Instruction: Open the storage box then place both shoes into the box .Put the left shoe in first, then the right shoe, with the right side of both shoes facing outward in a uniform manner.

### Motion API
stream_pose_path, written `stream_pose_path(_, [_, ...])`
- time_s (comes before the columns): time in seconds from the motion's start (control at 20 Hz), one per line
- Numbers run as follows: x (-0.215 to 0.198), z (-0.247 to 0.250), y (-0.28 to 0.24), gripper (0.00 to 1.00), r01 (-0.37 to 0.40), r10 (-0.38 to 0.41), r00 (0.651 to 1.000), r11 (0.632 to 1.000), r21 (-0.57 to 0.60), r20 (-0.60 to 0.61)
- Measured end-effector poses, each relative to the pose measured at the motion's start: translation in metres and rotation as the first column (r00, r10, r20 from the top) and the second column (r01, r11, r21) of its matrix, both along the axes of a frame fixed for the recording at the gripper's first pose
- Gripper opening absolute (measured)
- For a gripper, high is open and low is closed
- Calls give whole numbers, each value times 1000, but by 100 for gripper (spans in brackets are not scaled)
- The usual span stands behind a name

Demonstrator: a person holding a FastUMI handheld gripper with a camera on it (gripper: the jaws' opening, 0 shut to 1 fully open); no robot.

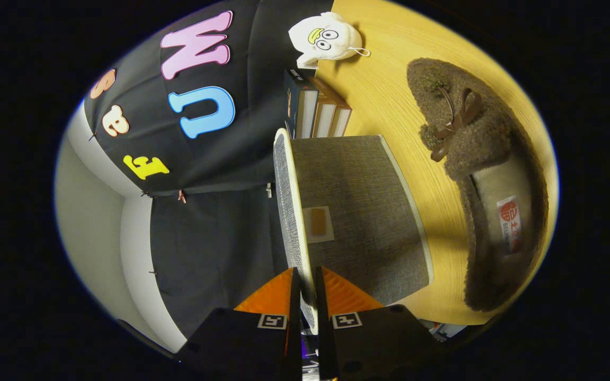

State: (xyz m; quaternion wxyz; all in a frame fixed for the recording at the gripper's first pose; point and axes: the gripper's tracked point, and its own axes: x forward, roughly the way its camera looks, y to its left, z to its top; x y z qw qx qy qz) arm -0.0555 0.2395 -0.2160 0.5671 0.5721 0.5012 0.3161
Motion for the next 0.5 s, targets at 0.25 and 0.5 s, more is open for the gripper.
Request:
stream_pose_path(0.25, [-12,18,4,5,-45,45,998,999,-13,37])
stream_pose_path(0.5, [-15,61,15,5,-74,76,992,997,-20,101])
